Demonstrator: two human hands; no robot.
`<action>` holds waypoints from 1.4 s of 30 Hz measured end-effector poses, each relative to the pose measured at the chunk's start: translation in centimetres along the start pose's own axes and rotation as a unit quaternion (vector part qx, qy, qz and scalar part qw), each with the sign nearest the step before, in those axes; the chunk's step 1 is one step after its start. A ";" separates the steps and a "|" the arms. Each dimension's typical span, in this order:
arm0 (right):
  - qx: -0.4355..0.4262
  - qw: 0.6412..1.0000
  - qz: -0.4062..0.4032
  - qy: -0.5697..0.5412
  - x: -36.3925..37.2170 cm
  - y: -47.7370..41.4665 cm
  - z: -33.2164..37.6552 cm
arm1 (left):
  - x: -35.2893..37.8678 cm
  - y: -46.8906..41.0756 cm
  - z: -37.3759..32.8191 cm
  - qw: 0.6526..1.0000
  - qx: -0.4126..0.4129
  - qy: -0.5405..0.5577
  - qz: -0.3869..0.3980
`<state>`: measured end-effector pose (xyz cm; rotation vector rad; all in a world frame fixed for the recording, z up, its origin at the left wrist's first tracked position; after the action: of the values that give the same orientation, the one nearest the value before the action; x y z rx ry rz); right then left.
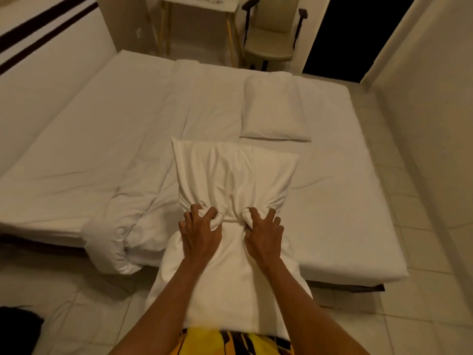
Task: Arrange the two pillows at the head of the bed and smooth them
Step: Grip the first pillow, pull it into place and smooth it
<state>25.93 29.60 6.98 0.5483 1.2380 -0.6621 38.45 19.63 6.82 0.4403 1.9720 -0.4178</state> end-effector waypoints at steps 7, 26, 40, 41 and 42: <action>-0.014 1.000 0.026 -0.005 1.5 5.2 3.8 | -2.4 3.9 5.4 1.000 0.003 -0.012 -0.006; 0.012 0.997 0.049 -0.051 6.2 16.8 15.9 | -8.2 11.0 21.2 0.999 0.007 -0.021 0.023; 0.012 0.997 0.067 -0.023 10.8 13.6 35.0 | -14.5 3.0 38.6 1.000 -0.019 -0.002 0.022; 0.009 0.997 0.071 -0.021 11.0 13.3 36.0 | -14.6 2.5 39.4 0.999 -0.023 -0.002 0.022; 0.005 0.997 0.073 -0.020 11.2 13.0 36.9 | -14.7 2.1 40.3 0.999 -0.029 -0.001 0.025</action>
<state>62.08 10.99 5.50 0.6246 1.1468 -0.5541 76.77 0.59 3.36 0.4515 1.9614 -0.3287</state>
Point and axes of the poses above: each hand's wrist, its own y-axis away from the middle knuckle, its own x-axis out of the palm, z = x × y, the point moved 1 cm from there along -y, towards the middle knuckle, and after that the axes turned 5 degrees about z, right-handed, at the moved point
